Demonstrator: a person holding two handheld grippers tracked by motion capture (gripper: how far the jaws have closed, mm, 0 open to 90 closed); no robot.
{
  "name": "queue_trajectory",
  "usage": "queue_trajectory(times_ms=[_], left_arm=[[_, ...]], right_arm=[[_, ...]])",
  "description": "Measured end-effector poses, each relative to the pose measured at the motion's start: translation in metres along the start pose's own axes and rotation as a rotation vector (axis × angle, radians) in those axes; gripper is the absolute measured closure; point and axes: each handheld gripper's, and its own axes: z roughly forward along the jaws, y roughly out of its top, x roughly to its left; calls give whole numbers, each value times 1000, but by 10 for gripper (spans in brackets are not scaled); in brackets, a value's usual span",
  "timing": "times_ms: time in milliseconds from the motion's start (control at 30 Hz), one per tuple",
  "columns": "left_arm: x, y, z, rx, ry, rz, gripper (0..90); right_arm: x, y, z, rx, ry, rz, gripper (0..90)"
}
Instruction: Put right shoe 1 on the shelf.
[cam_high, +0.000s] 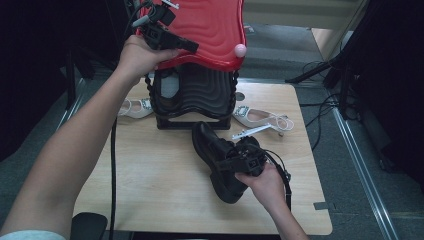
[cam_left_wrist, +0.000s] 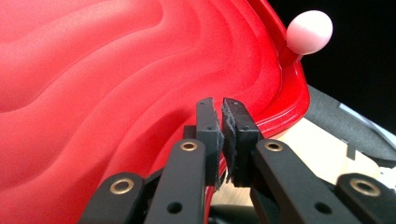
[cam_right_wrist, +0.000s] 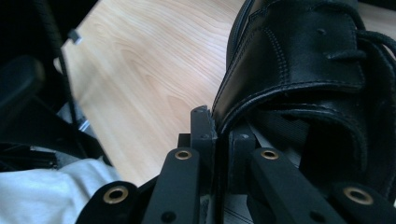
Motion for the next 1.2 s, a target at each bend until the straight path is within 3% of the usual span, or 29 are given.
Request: queue_trajectory(times_ms=[333, 467, 767, 833, 967, 1100, 1200], left_arm=[[7, -2, 1, 1, 2, -20, 900], [6, -1, 2, 4, 9, -10, 900], [6, -2, 2, -2, 3, -3, 900], [6, -2, 2, -2, 3, 12, 900], [8, -4, 2, -12, -11, 2, 900], [8, -4, 2, -11, -21, -7, 900], [9, -4, 2, -11, -25, -10, 900]], right_arm=[[19, 18, -28, -63, 20, -54, 859], [21, 37, -39, -87, -9, -73, 857], [20, 82, -40, -179, -156, -106, 852], [19, 90, -33, -206, -219, -116, 852], [12, 103, -13, -236, -324, -126, 851], [7, 108, 6, -273, -381, -110, 854], [9, 113, 18, -301, -426, -126, 855]])
